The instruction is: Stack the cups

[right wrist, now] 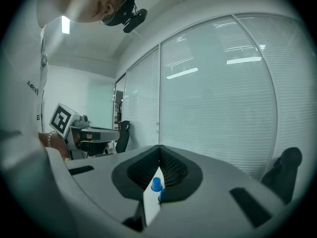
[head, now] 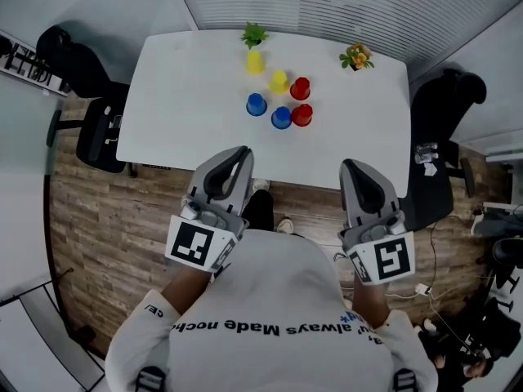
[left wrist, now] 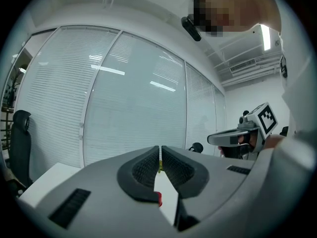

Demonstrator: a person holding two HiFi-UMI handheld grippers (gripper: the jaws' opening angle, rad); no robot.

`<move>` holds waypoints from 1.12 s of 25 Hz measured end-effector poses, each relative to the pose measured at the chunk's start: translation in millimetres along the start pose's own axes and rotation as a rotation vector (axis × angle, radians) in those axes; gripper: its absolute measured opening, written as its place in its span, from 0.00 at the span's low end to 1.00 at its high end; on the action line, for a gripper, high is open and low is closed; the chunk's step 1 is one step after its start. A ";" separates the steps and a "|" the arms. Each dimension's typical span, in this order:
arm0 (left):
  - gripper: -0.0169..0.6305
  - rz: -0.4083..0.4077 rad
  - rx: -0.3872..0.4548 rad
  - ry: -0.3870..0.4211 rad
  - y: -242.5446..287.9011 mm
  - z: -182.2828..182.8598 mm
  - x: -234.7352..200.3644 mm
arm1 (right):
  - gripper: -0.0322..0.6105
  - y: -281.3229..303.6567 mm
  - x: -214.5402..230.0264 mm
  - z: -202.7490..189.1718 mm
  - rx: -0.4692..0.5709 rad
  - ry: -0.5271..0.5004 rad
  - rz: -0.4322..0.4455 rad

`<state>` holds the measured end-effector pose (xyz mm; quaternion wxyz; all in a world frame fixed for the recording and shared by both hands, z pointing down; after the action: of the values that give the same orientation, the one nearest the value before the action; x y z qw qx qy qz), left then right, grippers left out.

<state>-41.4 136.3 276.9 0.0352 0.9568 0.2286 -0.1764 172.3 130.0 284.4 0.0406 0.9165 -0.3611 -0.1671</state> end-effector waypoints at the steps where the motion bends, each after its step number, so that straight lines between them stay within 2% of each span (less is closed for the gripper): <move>1: 0.07 -0.002 0.000 -0.001 5.7 2.9 -9.1 | 0.06 10.4 1.8 2.0 -0.001 -0.002 -0.001; 14: 0.07 -0.041 -0.013 -0.011 61.0 32.2 -104.2 | 0.06 117.2 14.8 22.0 -0.026 -0.009 -0.023; 28: 0.07 -0.096 -0.080 -0.011 112.3 15.8 -155.6 | 0.06 160.5 32.9 17.9 -0.058 -0.001 -0.069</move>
<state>-125.6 -32.5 315.6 0.0661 0.9415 0.2808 -0.1740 84.7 -9.5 289.7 0.0612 0.9269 -0.3241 -0.1793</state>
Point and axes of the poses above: the fingertips, and each gripper's own axes: y forward along the fingers, x to its right, z out of its top, the point moved 5 cm from there along -y, backward along the fingers, and after that the axes turned 14 degrees about -y, right-handed, at the moved point
